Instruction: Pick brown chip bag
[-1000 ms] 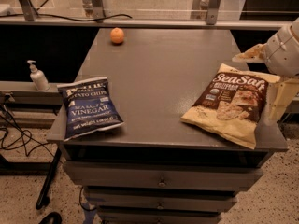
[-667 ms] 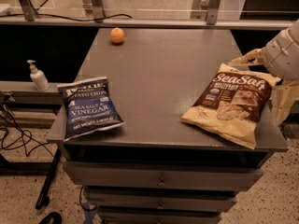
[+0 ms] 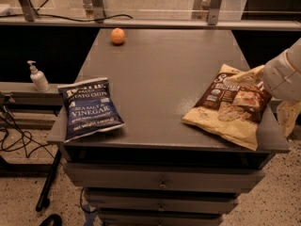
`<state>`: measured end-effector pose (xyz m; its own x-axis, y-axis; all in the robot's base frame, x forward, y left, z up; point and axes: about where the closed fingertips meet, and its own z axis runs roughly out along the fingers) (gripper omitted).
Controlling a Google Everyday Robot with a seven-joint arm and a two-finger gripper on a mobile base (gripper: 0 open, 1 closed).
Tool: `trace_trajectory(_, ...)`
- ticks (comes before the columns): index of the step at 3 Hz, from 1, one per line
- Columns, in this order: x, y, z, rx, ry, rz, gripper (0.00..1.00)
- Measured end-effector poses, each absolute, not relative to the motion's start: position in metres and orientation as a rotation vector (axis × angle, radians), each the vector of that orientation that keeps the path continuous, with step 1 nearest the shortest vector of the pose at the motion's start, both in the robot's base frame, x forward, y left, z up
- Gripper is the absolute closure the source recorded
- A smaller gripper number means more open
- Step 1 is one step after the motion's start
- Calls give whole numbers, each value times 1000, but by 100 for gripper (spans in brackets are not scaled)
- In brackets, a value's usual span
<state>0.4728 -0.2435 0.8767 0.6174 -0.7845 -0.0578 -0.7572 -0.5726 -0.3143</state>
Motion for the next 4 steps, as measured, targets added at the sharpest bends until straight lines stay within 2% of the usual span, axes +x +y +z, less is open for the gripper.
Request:
trace_trajectory(1,471,-236,858,-2552,1169,-203,0)
trace_trajectory(2,480,-229,846,-2547,1144,-255,19)
trace_trajectory(4,502,-217,846,-2545,1163,-301,65)
